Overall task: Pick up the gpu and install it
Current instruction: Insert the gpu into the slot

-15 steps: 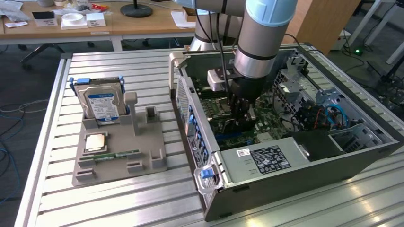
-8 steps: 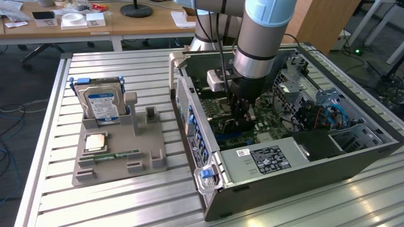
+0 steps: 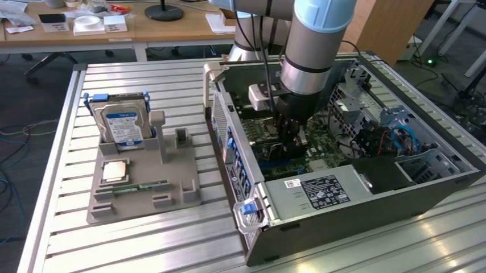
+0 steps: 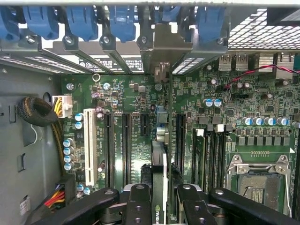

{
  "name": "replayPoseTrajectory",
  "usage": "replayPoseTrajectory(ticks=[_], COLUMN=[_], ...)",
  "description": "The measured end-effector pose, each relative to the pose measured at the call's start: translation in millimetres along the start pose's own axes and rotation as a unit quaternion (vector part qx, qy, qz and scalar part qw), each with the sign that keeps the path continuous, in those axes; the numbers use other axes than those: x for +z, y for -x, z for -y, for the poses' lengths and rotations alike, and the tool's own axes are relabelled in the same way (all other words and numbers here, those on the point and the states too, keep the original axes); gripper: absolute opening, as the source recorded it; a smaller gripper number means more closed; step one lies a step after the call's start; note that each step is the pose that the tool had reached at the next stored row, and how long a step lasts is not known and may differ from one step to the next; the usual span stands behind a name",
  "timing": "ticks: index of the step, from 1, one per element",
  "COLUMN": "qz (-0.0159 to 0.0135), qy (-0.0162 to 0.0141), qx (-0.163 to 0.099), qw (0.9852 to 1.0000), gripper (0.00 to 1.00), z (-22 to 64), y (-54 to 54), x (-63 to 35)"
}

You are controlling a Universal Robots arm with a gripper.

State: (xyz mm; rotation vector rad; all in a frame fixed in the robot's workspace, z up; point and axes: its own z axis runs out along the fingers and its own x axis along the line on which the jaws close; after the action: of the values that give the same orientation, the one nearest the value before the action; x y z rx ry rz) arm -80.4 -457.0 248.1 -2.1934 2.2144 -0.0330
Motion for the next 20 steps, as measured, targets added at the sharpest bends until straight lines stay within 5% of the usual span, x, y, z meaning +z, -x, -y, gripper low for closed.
replayPoseTrajectory(ticks=[12, 20], qz=[0.0000, 0.0000], qy=[-0.0058, -0.0058], qx=[0.000, 0.000], qw=[1.0000, 1.0000], gripper=[0.26, 0.26], z=[-1.8, -1.9], y=[0.0, -0.1], x=[0.6, 2.4])
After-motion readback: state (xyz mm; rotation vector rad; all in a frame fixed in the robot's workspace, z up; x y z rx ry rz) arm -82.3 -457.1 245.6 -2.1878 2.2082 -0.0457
